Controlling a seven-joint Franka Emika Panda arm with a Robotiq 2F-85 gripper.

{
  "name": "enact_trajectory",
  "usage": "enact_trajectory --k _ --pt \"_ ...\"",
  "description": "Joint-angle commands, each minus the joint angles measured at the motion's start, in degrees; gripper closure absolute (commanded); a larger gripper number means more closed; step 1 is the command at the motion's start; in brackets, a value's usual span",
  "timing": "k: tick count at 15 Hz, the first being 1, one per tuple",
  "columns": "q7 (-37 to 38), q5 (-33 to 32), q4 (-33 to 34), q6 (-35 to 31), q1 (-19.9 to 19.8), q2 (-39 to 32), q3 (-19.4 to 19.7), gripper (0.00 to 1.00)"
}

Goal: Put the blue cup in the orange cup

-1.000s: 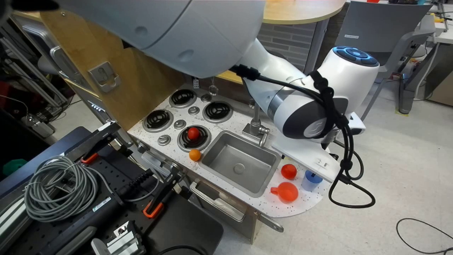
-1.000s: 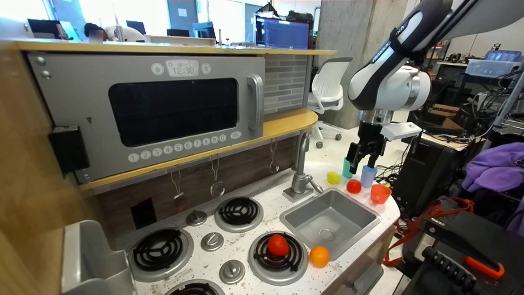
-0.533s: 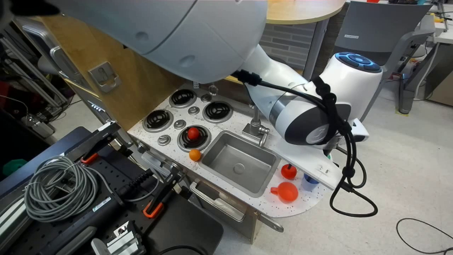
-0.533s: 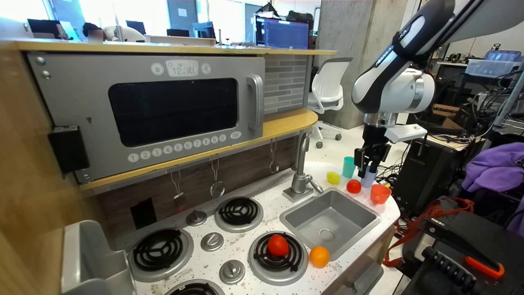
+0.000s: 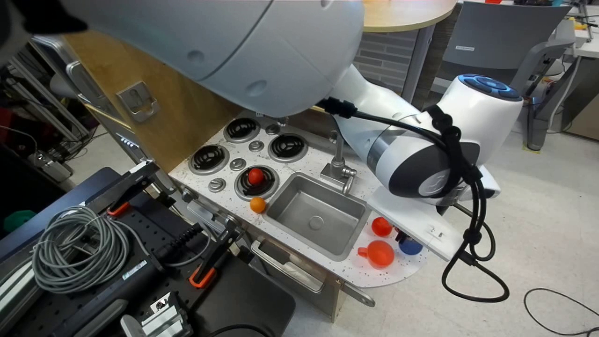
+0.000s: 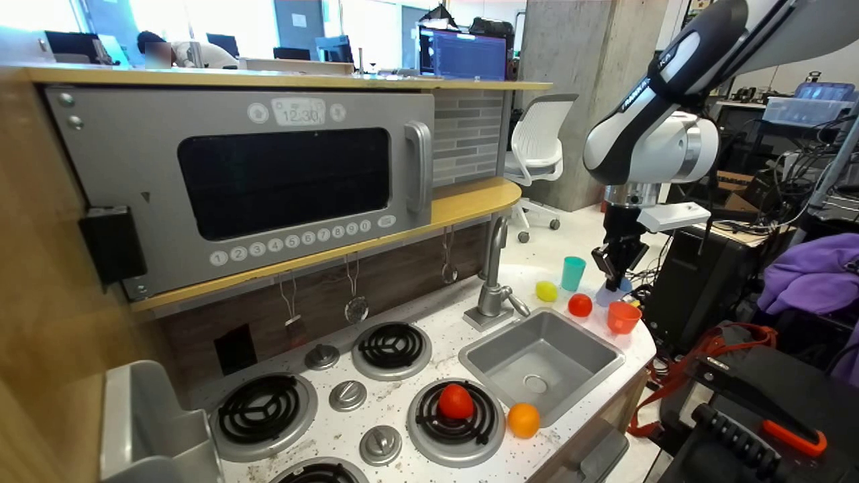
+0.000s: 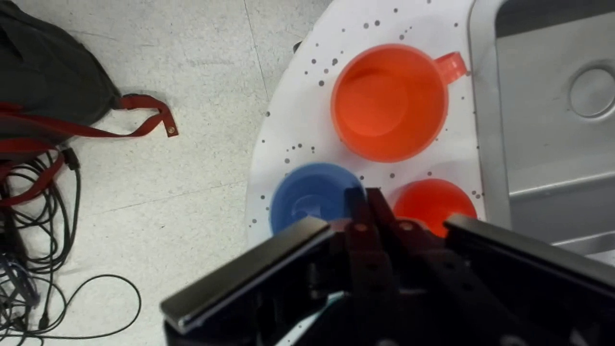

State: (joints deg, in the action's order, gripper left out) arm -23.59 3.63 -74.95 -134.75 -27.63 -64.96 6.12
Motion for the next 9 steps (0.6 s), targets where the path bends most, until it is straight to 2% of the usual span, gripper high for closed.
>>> enact_trajectory --k 1,5,9 --pt "-0.26 -0.27 2.66 2.56 -1.28 0.23 -1.11 0.99" --pt "-0.7 1.32 -0.4 2.06 -1.42 4.31 -1.49 0.99" --pt "-1.05 2.68 -7.42 8.35 -1.66 11.95 -1.62 0.99"
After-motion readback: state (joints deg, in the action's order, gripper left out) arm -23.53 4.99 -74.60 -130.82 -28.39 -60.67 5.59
